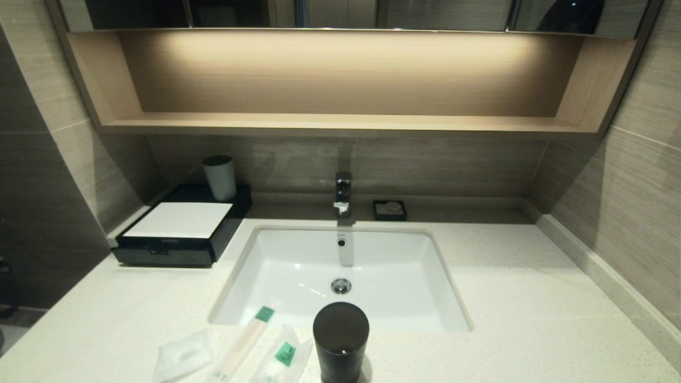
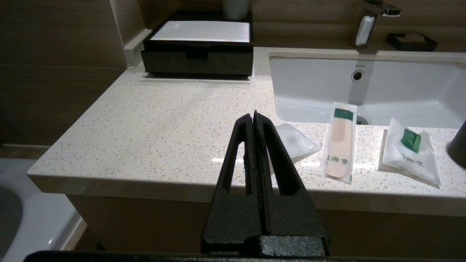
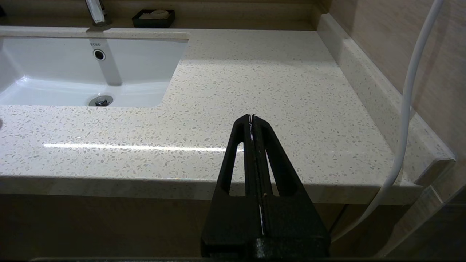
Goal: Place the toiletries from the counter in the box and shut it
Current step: Open the drawer
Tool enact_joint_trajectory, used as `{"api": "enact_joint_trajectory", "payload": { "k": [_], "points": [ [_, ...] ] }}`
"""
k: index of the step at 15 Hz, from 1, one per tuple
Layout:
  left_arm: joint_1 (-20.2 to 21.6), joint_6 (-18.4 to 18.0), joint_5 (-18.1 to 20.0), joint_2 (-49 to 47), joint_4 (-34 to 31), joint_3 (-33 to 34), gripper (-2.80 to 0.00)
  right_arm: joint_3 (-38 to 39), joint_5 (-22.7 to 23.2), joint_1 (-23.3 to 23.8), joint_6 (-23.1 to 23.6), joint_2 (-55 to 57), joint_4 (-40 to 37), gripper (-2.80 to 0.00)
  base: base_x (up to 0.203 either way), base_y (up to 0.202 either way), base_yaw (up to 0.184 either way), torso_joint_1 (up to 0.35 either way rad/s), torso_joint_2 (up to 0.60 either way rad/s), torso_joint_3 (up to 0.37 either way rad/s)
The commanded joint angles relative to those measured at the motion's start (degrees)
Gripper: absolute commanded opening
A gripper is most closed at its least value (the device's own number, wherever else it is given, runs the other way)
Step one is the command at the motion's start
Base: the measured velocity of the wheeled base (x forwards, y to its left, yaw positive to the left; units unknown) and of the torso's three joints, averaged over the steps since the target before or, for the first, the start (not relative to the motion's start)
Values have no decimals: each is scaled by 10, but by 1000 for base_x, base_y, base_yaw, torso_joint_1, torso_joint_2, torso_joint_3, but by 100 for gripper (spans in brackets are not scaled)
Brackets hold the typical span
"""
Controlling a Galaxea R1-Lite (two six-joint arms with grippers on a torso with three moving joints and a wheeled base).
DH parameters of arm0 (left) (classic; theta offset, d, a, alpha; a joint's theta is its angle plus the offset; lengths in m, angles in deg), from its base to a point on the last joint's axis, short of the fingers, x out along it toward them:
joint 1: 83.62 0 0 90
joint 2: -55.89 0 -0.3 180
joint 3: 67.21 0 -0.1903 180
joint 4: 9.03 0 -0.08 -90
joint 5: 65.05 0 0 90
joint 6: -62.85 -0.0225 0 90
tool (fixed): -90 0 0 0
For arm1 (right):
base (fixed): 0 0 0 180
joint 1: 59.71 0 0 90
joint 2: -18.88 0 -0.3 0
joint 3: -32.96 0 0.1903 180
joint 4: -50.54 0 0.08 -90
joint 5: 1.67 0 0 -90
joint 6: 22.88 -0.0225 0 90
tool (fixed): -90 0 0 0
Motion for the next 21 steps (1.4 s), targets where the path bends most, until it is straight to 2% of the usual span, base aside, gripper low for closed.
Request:
{"api": "enact_joint_trajectory", "payload": {
  "k": [1, 15, 17, 19, 21],
  "points": [
    [-1, 0, 0, -1, 0, 11, -280, 1, 0, 0, 0, 0, 0, -280, 0, 0, 0, 0, 0, 0],
    [0, 0, -4, -1, 0, 8, -280, 1, -1, 0, -2, 0, -1, -280, 0, 0, 0, 0, 0, 0],
    [0, 3, 0, -1, -5, -18, -280, 1, -1, 0, -2, 0, -1, -280, 0, 0, 0, 0, 0, 0],
    [0, 6, 3, -1, -43, -61, -280, 1, -1, 0, -2, 0, -1, -280, 0, 0, 0, 0, 0, 0],
    [-1, 6, 4, -1, -54, -73, -280, 1, -1, 0, -2, 0, -1, -280, 0, 0, 0, 0, 0, 0]
  ]
}}
